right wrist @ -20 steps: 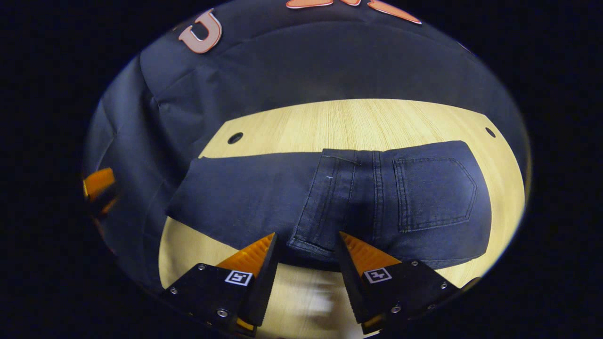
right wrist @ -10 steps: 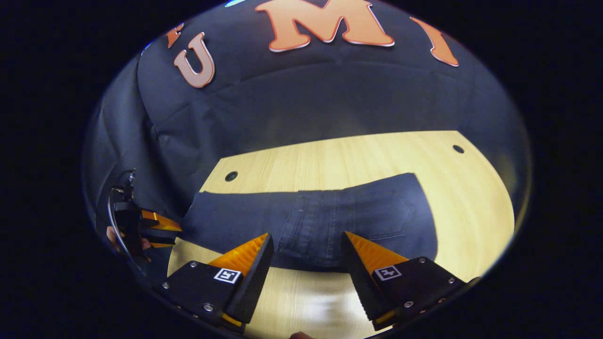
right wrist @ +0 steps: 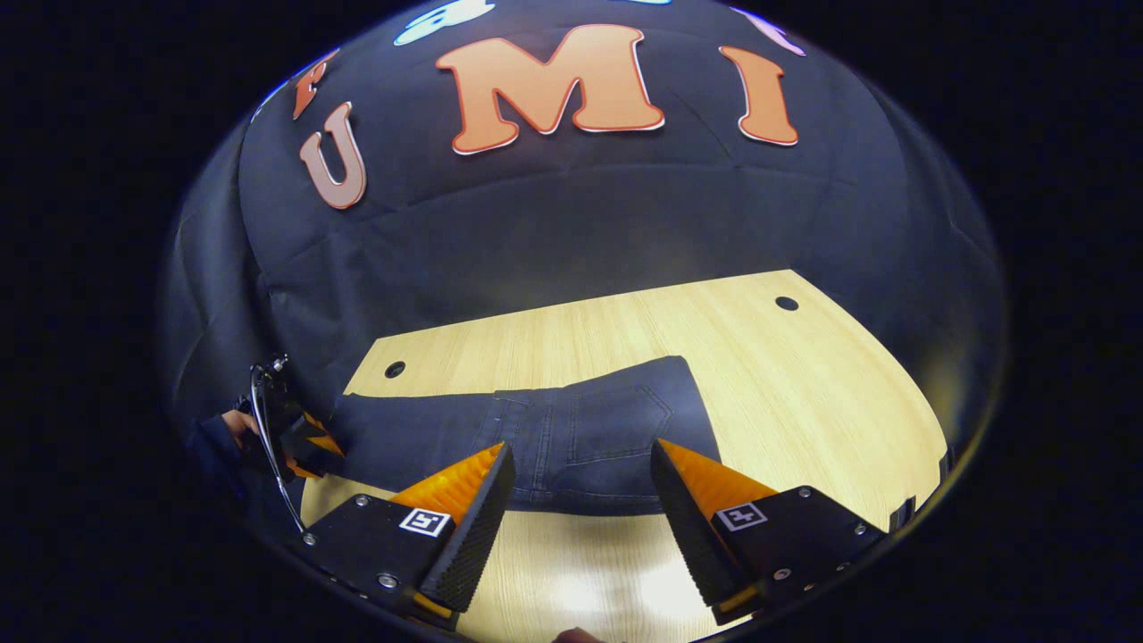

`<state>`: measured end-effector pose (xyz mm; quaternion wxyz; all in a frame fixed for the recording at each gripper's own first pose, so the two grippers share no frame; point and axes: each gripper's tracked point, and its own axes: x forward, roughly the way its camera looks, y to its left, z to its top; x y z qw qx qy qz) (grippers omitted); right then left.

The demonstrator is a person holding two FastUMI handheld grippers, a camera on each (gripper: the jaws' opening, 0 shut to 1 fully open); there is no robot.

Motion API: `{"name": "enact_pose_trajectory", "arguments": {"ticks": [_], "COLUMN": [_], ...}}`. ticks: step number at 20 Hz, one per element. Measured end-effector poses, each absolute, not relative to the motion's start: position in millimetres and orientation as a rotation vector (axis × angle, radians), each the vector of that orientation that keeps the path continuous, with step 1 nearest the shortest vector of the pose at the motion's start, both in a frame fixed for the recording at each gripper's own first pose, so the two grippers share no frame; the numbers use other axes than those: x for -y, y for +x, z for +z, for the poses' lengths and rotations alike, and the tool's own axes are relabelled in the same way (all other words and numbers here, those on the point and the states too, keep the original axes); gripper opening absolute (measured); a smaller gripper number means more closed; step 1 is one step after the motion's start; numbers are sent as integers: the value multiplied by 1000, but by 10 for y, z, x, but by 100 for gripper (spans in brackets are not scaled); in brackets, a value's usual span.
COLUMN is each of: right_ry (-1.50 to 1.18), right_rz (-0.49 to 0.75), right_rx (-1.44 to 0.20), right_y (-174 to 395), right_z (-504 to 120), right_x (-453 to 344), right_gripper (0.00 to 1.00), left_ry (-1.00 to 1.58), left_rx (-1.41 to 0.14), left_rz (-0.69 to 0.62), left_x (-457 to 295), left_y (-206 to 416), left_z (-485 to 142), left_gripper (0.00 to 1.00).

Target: Grasp the waist and the cuffs of the jeans and fold them to make the two legs overlap; first hold the waist and fold one-third of the jeans toward the cuffs, then hold the cuffs and fold the remaining one-third in the same direction to finish folding.

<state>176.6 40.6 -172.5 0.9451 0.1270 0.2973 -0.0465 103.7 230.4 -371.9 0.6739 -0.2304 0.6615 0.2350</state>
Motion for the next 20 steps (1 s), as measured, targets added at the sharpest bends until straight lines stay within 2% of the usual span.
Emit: {"name": "enact_pose_trajectory", "arguments": {"ticks": [3, 4, 7, 8, 13, 20], "right_ry": [280, 285, 280, 284, 257, 253], "right_rz": [-112, -111, -94, -77, -47, 27], "right_rx": [-599, -604, -604, -593, -569, -545], "right_y": [1718, 1704, 1711, 1732, 1843, 2007], "right_z": [-1738, -1765, -1750, -1717, -1617, -1499], "right_x": [-322, -322, -293, -299, -133, -21], "right_gripper": [93, 93, 93, 93, 92, 93], "left_ry": [-499, -481, -441, -429, -608, -539], "left_rx": [-1436, -1417, -1327, -1308, -1182, -992], "left_rz": [538, 495, 390, 358, 271, 172], "left_x": [-2221, -2195, -2067, -2047, -1941, -1896], "left_y": [1148, 1220, 1368, 1396, 1530, 1674], "left_z": [-3712, -3727, -3741, -3717, -3479, -2589], "left_gripper": [95, 81, 12, 7, 4, 4]}}
